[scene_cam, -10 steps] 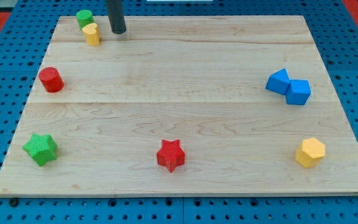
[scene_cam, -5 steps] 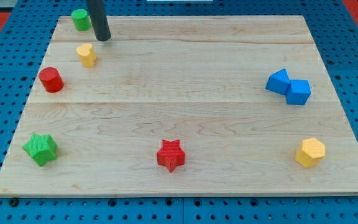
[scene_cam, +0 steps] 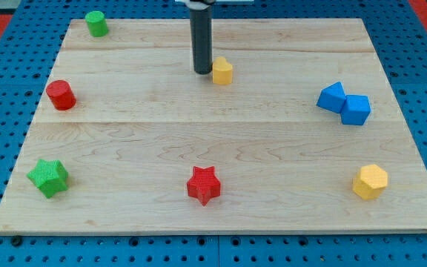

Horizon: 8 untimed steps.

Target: Push the yellow heart closer to the yellow hexagon

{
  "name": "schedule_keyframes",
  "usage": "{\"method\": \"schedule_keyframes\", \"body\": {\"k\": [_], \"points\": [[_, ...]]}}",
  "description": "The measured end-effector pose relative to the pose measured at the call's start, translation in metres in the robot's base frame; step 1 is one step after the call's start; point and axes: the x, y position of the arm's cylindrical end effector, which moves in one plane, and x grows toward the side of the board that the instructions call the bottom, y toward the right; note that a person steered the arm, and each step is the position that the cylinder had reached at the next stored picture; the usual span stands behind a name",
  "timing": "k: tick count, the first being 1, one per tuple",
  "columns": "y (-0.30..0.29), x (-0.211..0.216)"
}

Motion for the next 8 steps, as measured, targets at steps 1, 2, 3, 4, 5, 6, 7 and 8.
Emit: {"method": "schedule_keyframes", "body": {"k": [1, 2, 3, 4, 5, 6, 7, 8], "points": [[0.024, 0.03], [0.057, 0.033], [0.062, -0.006], [0.109, 0.016], [0.163, 0.081], [0.193, 0.096], [0.198, 0.137], [0.199, 0.167]]}}
